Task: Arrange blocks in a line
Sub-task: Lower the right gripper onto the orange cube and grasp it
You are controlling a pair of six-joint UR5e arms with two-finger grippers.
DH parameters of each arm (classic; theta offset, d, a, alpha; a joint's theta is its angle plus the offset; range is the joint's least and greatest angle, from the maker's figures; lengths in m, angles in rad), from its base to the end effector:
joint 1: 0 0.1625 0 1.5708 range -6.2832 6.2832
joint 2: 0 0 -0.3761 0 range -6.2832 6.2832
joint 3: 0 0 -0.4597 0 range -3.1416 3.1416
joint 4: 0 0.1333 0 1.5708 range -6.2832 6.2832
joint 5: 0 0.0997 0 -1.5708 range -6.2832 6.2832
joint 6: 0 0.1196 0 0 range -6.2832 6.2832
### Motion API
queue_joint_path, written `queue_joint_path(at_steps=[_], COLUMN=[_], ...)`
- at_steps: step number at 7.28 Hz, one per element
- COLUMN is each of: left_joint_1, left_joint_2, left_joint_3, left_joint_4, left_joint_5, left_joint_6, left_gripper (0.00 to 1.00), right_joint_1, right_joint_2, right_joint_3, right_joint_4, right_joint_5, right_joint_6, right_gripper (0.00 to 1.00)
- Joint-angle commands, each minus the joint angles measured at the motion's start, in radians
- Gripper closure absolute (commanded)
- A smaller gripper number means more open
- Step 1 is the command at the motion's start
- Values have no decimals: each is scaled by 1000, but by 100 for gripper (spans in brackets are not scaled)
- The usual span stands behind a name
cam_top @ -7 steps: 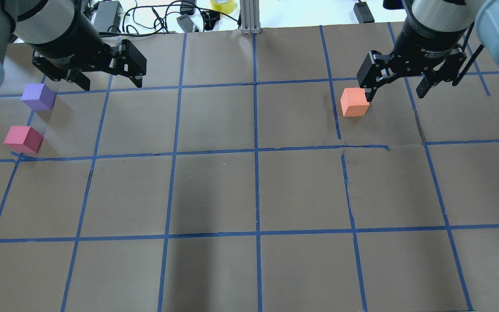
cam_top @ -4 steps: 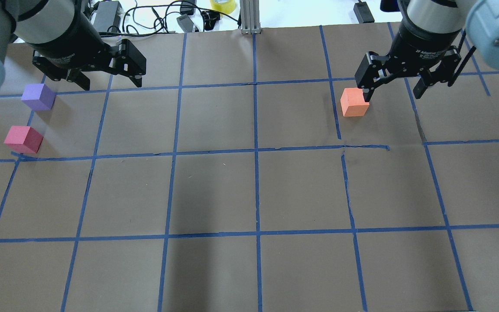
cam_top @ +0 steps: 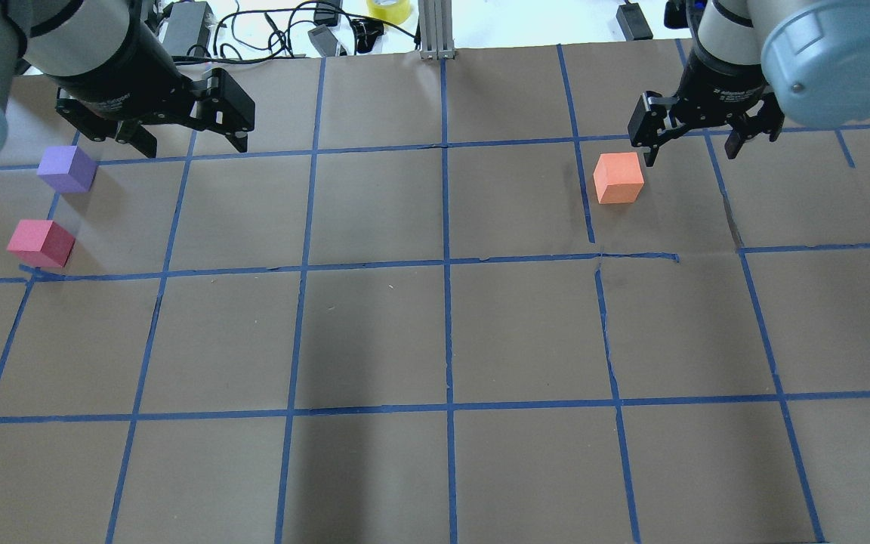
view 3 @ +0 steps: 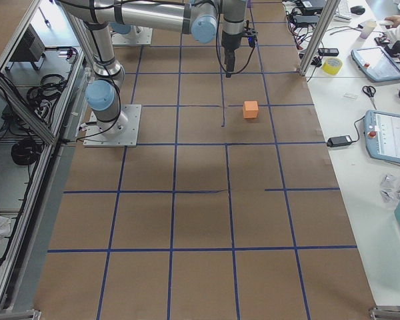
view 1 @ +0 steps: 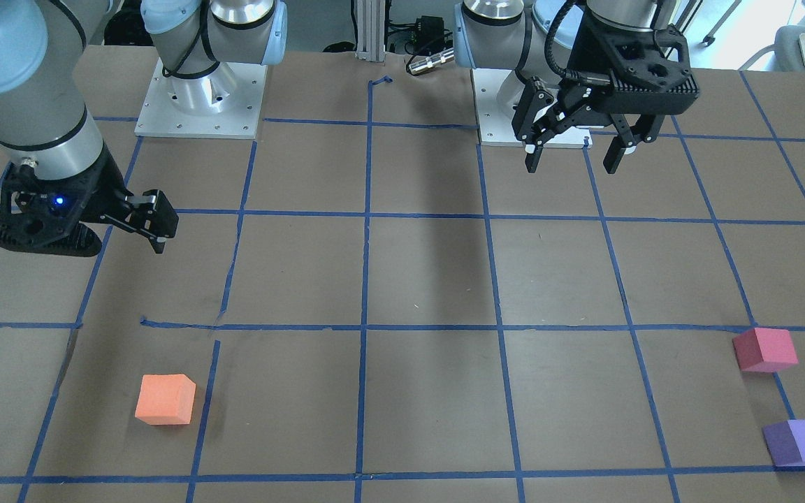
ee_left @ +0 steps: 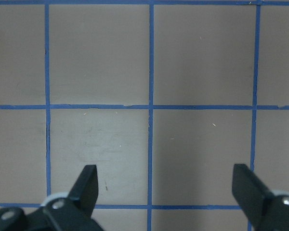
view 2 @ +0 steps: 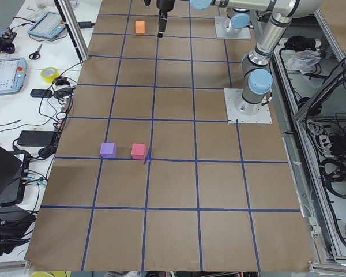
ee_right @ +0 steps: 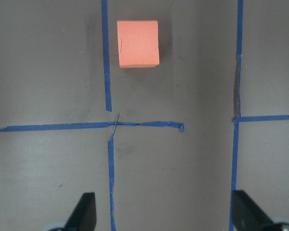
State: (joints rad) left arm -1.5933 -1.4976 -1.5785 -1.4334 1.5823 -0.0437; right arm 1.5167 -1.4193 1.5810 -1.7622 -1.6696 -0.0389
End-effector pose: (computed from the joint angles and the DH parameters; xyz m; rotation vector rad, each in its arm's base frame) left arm -0.1443 -0.5499 0.4706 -0.0349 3.1205 -0.3181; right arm 0.0881 -0.6193 0.3443 -0.0253 -3.0412 0.0381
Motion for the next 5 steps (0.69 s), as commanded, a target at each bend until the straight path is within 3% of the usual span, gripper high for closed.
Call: queue_joint_path(at_steps=[1,3,5], left_joint_1=[1,4,4], left_joint_2=[-7,-7,-3], left_joint_3=[0,2,2], left_joint_4=[8,10,10], left_joint_5=[-4,-4,1], left_joint_6=[1,2,4], left_gripper=[0,0,0], right_joint_1=[-3,-9,-30], right_joint_2=[133,247,342], right_joint_3=[2,2,-1], right_joint_4=[-228,-395,-466], right_joint_5=[7,109,114], right_joint_6=[-2,-1,-9], right_gripper=[0,0,0])
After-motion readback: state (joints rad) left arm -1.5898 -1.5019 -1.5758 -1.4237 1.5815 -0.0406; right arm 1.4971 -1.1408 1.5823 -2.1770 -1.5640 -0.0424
